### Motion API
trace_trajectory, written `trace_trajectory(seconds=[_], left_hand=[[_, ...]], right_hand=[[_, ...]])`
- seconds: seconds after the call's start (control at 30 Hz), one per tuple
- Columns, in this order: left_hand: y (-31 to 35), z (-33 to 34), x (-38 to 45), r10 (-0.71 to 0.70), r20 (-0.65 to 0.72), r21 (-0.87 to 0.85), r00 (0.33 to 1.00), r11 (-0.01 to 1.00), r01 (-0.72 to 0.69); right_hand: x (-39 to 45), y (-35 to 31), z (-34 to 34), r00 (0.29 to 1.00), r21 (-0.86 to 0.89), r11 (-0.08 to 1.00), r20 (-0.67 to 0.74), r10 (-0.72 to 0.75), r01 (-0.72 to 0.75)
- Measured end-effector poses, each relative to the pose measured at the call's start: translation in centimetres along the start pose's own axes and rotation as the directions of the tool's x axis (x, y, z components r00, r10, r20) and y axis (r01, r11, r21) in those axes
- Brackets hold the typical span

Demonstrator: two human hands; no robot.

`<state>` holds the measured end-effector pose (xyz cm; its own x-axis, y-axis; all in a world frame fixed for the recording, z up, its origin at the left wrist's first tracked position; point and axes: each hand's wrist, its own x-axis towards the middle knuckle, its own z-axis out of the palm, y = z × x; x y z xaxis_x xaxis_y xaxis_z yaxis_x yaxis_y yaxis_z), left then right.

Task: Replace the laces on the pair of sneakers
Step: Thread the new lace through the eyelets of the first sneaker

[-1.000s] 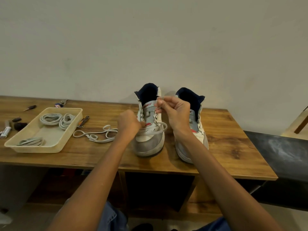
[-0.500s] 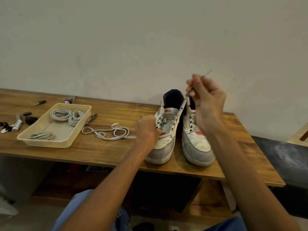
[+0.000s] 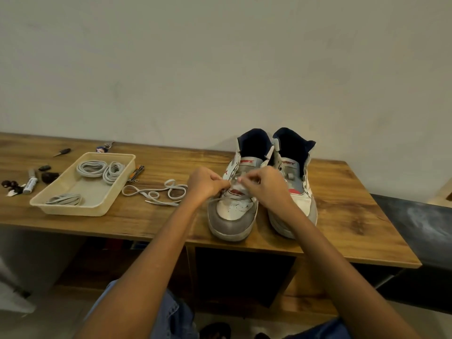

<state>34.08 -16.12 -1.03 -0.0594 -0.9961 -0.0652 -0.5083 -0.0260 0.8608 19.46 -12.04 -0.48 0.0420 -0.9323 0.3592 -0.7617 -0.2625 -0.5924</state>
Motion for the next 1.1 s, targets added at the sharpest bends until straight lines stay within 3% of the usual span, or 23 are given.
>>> trace_trajectory(seconds=[0.07, 0.13, 0.2, 0.23, 0.27, 0.33, 0.4, 0.5, 0.6, 0.7, 0.77, 0.83, 0.87, 0.9, 0.93, 0.97, 1.0, 1.03, 1.07, 1.1], left_hand=[[0.1, -0.1, 0.1, -0.024, 0.019, -0.016, 1.0, 1.0, 0.025], [0.0, -0.3, 0.3, -0.059, 0.042, -0.045, 0.997, 0.997, 0.061], [0.0, -0.6, 0.5, -0.097, 0.058, -0.104, 0.994, 0.989, 0.102], [0.0, -0.7, 0.5, -0.105, 0.062, -0.126, 0.992, 0.986, 0.113], [-0.1, -0.7, 0.6, -0.104, 0.065, -0.131, 0.993, 0.985, 0.111], [-0.1, -0.6, 0.5, -0.07, 0.053, -0.095, 0.996, 0.993, 0.075], [0.0, -0.5, 0.3, -0.009, 0.033, -0.01, 0.999, 1.0, 0.01], [0.3, -0.2, 0.0, 0.075, 0.053, 0.188, 0.996, 0.979, -0.084], [0.6, 0.5, -0.8, 0.125, 0.032, 0.363, 0.992, 0.923, -0.128], [0.6, 1.3, -0.9, 0.097, -0.028, 0.421, 0.995, 0.904, -0.076], [0.6, 1.5, -0.9, 0.072, -0.07, 0.427, 0.995, 0.904, -0.035], [0.8, 1.8, -0.9, 0.086, -0.11, 0.434, 0.99, 0.9, -0.03], [0.8, 1.9, -0.9, 0.096, -0.124, 0.439, 0.988, 0.898, -0.032], [0.8, 2.0, -0.9, 0.106, -0.133, 0.441, 0.986, 0.897, -0.037], [0.8, 2.0, -0.9, 0.111, -0.137, 0.436, 0.984, 0.899, -0.041], [0.8, 1.9, -0.9, 0.119, -0.14, 0.431, 0.983, 0.901, -0.047], [0.8, 1.8, -0.8, 0.119, -0.139, 0.427, 0.983, 0.903, -0.049], [0.8, 1.6, -0.7, 0.108, -0.132, 0.423, 0.985, 0.905, -0.042], [0.9, 1.3, -0.6, 0.072, -0.116, 0.4, 0.991, 0.916, -0.02], [0.9, 1.0, -0.5, 0.026, -0.088, 0.357, 0.996, 0.934, 0.007]], right_hand=[[0.2, -0.5, -1.7, 0.98, 0.079, 0.996, -0.196, -0.02, 0.036], [0.6, -1.1, -4.1, 0.929, 0.309, 0.95, -0.362, 0.078, 0.04], [0.9, -1.4, -5.8, 0.923, 0.501, 0.865, -0.349, 0.165, 0.035], [1.0, -1.6, -5.9, 0.942, 0.507, 0.862, -0.296, 0.159, 0.014], [0.9, -1.7, -5.5, 0.965, 0.429, 0.903, -0.234, 0.121, -0.01], [0.9, -1.8, -3.5, 0.997, 0.067, 0.998, -0.074, 0.023, -0.018], [0.9, -1.7, -1.2, 0.996, -0.241, 0.97, 0.082, 0.025, -0.005], [0.6, -1.6, 0.6, 0.981, -0.497, 0.867, 0.181, 0.075, 0.025], [0.7, -2.0, 0.5, 0.989, -0.609, 0.791, 0.141, 0.042, 0.054], [0.8, -2.4, -0.6, 0.967, -0.634, 0.772, -0.163, -0.198, 0.052], [1.0, -1.8, -1.8, 0.846, -0.482, 0.875, -0.448, -0.288, 0.042], [1.2, -1.9, -3.4, 0.793, -0.053, 0.989, -0.591, -0.145, 0.14], [1.2, -2.4, -4.3, 0.807, 0.25, 0.95, -0.59, -0.005, 0.189], [1.1, -3.3, -5.1, 0.829, 0.551, 0.805, -0.54, 0.145, 0.218], [0.9, -4.1, -5.6, 0.869, 0.785, 0.581, -0.425, 0.254, 0.215], [0.7, -4.7, -6.0, 0.918, 0.918, 0.362, -0.275, 0.286, 0.162], [0.6, -5.1, -6.1, 0.955, 0.959, 0.276, -0.137, 0.264, 0.061], [0.5, -5.2, -5.8, 0.974, 0.929, 0.364, -0.021, 0.223, -0.064], [0.4, -4.9, -5.1, 0.98, 0.805, 0.568, 0.076, 0.183, -0.169], [0.4, -4.2, -4.0, 0.979, 0.56, 0.803, 0.133, 0.157, -0.205]])
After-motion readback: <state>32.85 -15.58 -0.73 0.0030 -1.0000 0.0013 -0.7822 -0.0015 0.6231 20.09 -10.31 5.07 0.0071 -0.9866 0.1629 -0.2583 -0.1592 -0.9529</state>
